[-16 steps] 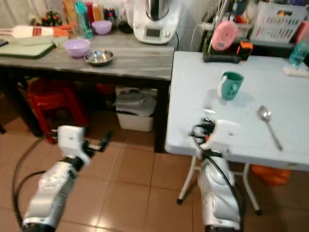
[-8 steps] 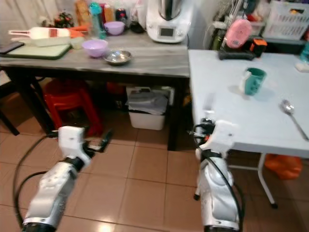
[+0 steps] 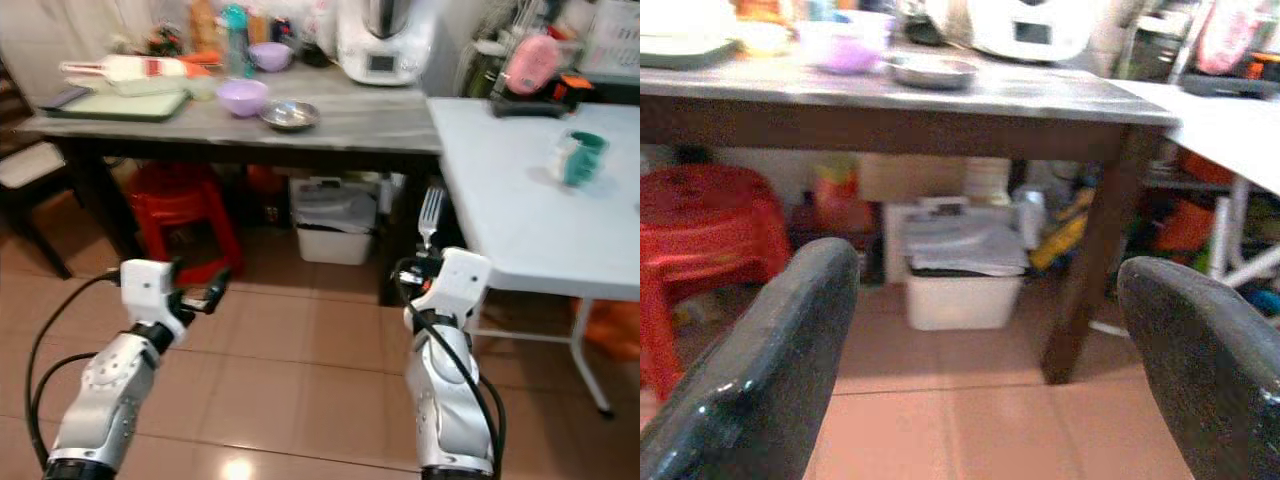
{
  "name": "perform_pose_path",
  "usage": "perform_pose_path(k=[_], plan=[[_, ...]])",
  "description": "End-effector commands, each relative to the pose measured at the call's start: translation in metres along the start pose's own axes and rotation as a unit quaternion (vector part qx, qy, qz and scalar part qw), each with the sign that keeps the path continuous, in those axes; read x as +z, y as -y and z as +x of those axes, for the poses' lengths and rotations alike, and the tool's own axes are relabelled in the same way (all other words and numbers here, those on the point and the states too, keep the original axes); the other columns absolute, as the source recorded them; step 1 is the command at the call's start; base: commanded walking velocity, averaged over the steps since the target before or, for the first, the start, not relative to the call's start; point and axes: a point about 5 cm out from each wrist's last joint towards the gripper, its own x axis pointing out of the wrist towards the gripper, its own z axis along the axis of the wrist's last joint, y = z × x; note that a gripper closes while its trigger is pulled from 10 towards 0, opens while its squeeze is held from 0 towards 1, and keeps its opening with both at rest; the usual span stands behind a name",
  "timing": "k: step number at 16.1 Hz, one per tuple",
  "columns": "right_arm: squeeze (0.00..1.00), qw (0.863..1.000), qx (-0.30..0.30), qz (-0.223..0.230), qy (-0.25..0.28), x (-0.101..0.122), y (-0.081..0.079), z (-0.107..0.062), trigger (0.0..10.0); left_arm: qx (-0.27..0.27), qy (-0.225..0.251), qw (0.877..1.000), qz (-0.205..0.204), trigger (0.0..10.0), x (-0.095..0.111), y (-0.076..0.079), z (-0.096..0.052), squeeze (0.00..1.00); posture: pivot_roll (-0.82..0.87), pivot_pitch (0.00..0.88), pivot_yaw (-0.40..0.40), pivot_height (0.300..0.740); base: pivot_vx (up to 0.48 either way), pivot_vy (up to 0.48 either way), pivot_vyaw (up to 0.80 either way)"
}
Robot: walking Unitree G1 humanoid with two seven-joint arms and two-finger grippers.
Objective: Setting the table
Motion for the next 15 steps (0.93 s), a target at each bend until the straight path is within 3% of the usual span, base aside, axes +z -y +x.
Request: perform_pose_path(k=[1,3,11,15], plan=[[0.00,1.000,-0.014,-0.004,0.010,0.0046,0.0095,0.0001,10.0,-0.016,0.000,1.000,0.002,10.0,0.0009,0.0093,0.0033,0.00,0.02,0.000,0.009,0.740,0.000,0.480,0.00],[0.00,1.000,-0.015,-0.004,0.011,0.0046,0.0099,0.0003,10.0,-0.016,-0.003,1.000,0.002,10.0,0.0003,0.0082,0.0023,0.00,0.02,0.000,0.010,0.740,0.000,0.480,0.00],[0.00,1.000,-0.010,-0.017,0.014,0.0037,0.0086,-0.0006,10.0,-0.033,0.011,0.999,0.009,10.0,0.0065,0.0061,0.0003,0.00,0.02,0.000,0.015,0.740,0.000,0.000,0.00],[0.00,1.000,-0.009,-0.017,0.015,0.0034,0.0080,-0.0010,10.0,-0.046,0.011,0.999,0.001,10.0,0.0074,0.0081,0.0002,0.00,0.02,0.000,0.018,0.740,0.352,0.000,0.00]])
